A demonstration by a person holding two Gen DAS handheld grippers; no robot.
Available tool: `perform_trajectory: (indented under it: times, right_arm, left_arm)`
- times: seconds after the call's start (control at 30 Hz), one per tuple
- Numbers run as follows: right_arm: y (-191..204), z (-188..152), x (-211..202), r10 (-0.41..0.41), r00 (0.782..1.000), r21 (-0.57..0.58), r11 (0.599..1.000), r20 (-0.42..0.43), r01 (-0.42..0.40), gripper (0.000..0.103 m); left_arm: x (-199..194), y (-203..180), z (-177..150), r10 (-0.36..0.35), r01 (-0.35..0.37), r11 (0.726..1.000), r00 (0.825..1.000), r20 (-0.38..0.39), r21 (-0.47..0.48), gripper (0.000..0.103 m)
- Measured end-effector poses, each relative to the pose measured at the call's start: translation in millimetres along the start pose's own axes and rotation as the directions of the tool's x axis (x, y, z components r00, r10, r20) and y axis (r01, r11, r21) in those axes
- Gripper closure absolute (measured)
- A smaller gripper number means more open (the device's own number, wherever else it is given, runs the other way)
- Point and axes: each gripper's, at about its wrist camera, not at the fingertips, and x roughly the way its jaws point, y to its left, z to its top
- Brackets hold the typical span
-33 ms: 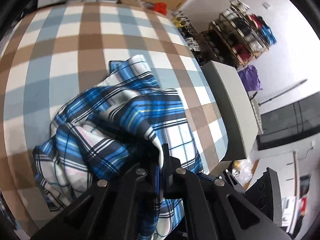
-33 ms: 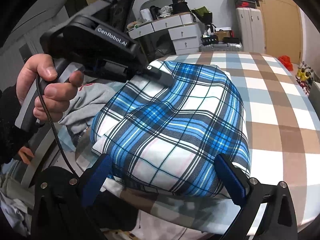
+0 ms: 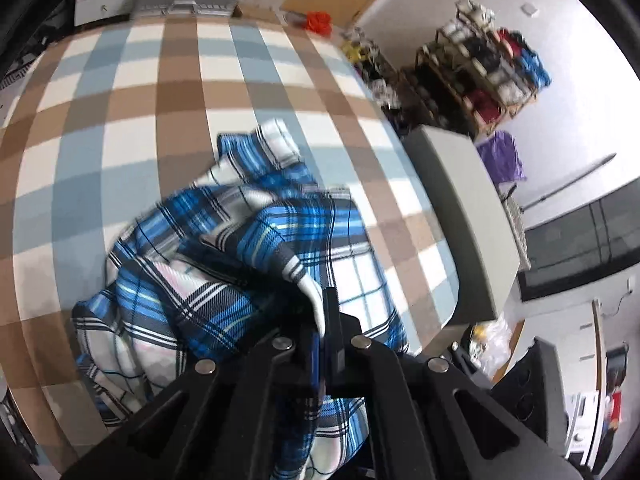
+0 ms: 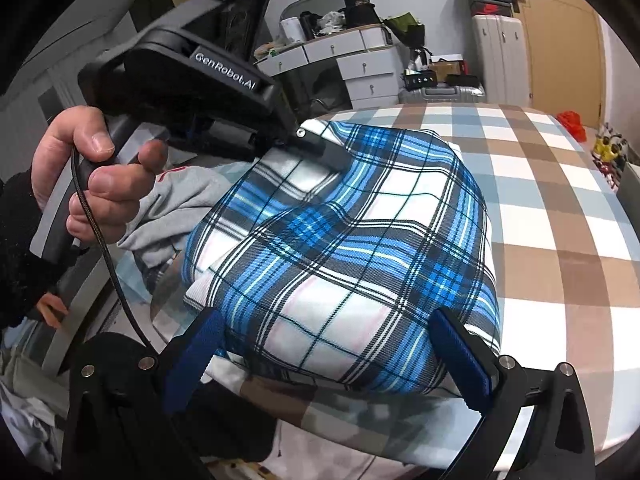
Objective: Fold large clothes
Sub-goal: 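Grasp the loose plaid shirt edge with the left gripper and tuck it under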
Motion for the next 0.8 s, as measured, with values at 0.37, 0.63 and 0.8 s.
perform_trajectory:
  times: [0.37, 0.63, 0.8]
  right_arm:
    - [4.4, 1.9, -6.1, 0.063, 0.998, 0.008, 0.998, 0.02, -0.063, 0.0]
    - [6.1, 2.6, -7.4, 0.112, 0.993, 0.007, 0.994, 0.033, -0.112, 0.0]
    - [7.2, 2.4, -5.3, 0.1, 0.994, 0.001, 0.995, 0.036, -0.1, 0.0]
  left_arm:
    - [-42.4, 38.7, -21.0, -0.092, 0.104, 0.992, 0.986, 0.141, -0.074, 0.103]
    - [-40.1, 77.1, -28.5, 0.047, -0.021, 0.992, 0.978, 0.205, -0.127, 0.103]
    - [-61.3, 109.2, -17.1, 0.024, 0.033, 0.976, 0.966, 0.258, -0.215, 0.103]
